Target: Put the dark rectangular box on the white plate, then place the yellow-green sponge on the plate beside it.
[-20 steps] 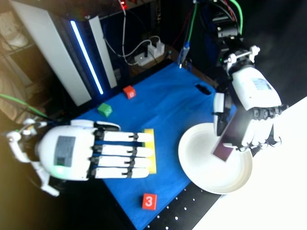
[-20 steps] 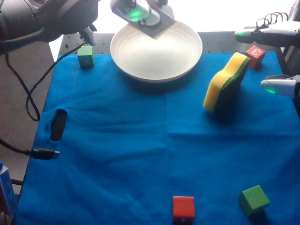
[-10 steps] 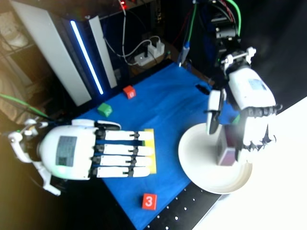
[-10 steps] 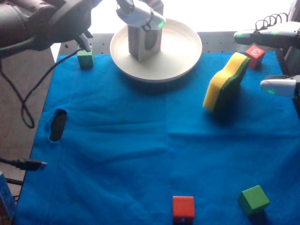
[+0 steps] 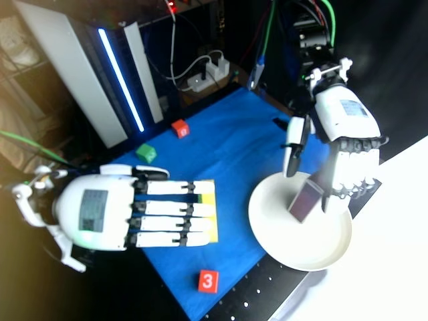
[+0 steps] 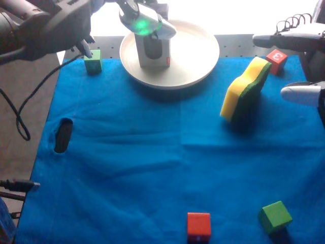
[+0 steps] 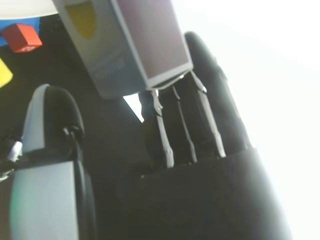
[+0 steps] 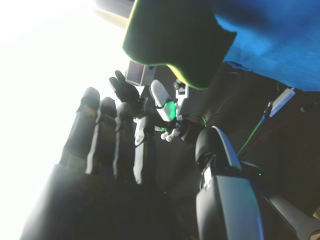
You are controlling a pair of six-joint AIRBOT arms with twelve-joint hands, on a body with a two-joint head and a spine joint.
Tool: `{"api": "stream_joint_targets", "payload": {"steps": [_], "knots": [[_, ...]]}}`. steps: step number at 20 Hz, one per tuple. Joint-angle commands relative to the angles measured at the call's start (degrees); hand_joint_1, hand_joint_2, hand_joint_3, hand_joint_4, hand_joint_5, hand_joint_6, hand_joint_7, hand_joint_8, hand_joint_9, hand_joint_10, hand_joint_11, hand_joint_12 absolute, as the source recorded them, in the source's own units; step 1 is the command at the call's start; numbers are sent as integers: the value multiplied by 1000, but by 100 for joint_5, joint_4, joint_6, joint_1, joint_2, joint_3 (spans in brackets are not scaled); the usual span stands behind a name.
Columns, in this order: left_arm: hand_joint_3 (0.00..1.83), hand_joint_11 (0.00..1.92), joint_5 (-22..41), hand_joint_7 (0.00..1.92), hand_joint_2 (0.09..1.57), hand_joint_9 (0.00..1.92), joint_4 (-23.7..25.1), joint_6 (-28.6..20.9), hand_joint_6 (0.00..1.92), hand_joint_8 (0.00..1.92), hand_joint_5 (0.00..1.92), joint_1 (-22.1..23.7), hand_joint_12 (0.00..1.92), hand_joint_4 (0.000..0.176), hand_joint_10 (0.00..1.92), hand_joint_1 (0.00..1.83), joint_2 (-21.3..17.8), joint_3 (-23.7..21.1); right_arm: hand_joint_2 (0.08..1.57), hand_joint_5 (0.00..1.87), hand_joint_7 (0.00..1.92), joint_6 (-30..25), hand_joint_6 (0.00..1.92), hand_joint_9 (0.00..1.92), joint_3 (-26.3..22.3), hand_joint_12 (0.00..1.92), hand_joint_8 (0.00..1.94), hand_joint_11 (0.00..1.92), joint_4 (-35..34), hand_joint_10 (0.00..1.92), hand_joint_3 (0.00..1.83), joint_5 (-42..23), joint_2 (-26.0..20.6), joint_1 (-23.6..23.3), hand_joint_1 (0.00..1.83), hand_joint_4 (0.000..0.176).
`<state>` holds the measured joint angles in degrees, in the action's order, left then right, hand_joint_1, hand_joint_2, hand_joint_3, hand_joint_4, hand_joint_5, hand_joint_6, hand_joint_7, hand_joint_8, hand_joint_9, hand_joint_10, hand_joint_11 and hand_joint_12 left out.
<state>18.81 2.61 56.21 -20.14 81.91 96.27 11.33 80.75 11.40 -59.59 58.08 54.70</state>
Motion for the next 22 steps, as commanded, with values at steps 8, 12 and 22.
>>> {"api": "stream_joint_targets", "payload": {"steps": [8,12,22], "knots": [[0,0,816,2,881,6,53,380,5,0,15,246,72,176,1,651,-258,-319,1141,317,257,-54,0,161,22,21,0,127,-262,2,0,-628,0,-93,718,108],[4,0,1083,0,892,0,52,440,0,0,0,227,0,176,0,628,-573,-685,1121,313,244,-54,2,143,21,17,2,119,-262,0,0,-628,-1,-93,718,125],[0,0,2331,0,828,0,20,462,0,0,0,-921,0,176,0,605,-2662,-2601,1030,322,273,-54,4,195,-43,19,0,114,-263,2,0,-627,-89,-92,719,125]]}}
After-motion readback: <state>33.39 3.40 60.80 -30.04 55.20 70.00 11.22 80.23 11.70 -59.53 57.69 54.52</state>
